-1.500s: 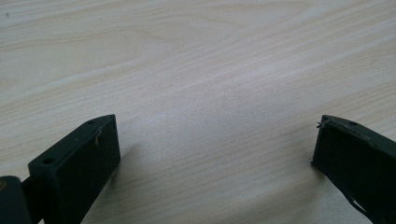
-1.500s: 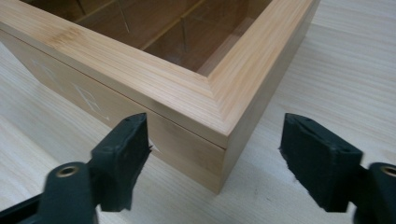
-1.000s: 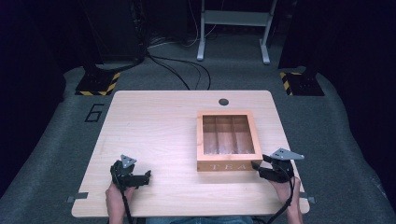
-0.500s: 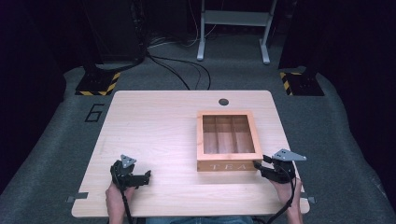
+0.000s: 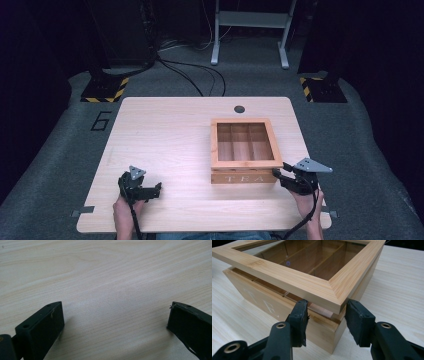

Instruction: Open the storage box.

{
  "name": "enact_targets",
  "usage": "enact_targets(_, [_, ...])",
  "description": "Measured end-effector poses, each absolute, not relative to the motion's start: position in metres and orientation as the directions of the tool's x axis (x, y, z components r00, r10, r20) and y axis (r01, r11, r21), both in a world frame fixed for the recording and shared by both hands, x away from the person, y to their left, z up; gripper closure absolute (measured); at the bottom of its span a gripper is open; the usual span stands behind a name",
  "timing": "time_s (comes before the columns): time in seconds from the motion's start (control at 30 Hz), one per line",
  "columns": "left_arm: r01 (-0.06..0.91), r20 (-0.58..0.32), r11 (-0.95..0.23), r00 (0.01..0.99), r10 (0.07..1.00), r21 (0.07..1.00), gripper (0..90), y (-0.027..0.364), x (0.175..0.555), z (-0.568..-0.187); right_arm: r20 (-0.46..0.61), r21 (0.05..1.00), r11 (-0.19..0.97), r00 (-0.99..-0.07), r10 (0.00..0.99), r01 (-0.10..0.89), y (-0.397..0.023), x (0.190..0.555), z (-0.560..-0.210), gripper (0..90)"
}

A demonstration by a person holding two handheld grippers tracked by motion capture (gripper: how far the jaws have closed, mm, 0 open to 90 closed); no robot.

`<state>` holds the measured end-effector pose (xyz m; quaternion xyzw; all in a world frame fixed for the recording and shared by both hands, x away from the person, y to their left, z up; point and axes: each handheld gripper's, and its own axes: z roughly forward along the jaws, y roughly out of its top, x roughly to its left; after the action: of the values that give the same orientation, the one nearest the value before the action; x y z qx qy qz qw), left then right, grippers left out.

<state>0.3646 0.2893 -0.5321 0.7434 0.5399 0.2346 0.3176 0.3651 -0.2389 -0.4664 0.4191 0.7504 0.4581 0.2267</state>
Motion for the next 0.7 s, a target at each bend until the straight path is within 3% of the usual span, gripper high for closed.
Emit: enact_targets(0.7, [0.656, 0.003, -0.212, 0.305, 0.952, 0.725, 0.4, 0.289, 0.364, -0.532, 0.047, 0.919, 0.156, -0.496, 0.867, 0.361, -0.234, 0.382, -0.448, 53.0])
